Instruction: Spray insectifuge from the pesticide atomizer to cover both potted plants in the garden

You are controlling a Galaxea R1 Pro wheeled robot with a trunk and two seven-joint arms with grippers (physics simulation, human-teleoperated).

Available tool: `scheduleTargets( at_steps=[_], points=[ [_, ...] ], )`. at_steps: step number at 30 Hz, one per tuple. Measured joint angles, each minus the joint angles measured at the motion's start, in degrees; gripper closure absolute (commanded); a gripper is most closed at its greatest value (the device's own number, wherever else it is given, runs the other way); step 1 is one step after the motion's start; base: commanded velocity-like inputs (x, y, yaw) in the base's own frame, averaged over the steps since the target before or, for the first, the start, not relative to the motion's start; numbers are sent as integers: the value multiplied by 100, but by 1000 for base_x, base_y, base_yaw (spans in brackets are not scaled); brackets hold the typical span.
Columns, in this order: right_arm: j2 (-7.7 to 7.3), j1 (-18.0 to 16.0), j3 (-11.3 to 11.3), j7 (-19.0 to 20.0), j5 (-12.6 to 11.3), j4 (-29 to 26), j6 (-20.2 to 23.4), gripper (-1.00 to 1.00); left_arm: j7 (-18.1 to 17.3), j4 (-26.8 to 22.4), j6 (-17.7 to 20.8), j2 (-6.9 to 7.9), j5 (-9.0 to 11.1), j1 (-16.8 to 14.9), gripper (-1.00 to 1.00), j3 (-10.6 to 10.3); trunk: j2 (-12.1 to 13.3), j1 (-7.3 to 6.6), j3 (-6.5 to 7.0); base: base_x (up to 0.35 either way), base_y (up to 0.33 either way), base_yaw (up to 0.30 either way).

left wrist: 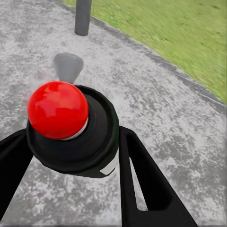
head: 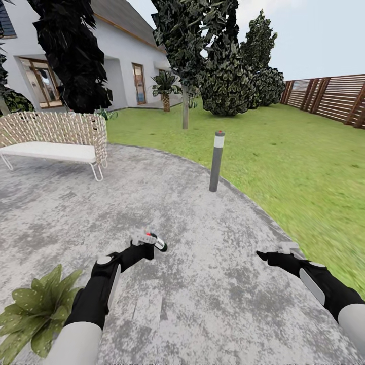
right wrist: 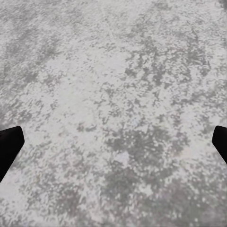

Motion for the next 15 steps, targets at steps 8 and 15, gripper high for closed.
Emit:
scheduleTargets(
  at_steps=[8,15],
  points=[
    [5,1,0,0,-2,0,8,-100,0,27,0,0,4,0,100,0,-321,176,-144,0,0,0],
    [7,1,0,0,-2,0,7,-100,0,32,0,0,6,0,100,0,-602,330,-269,0,0,0]
  ],
)
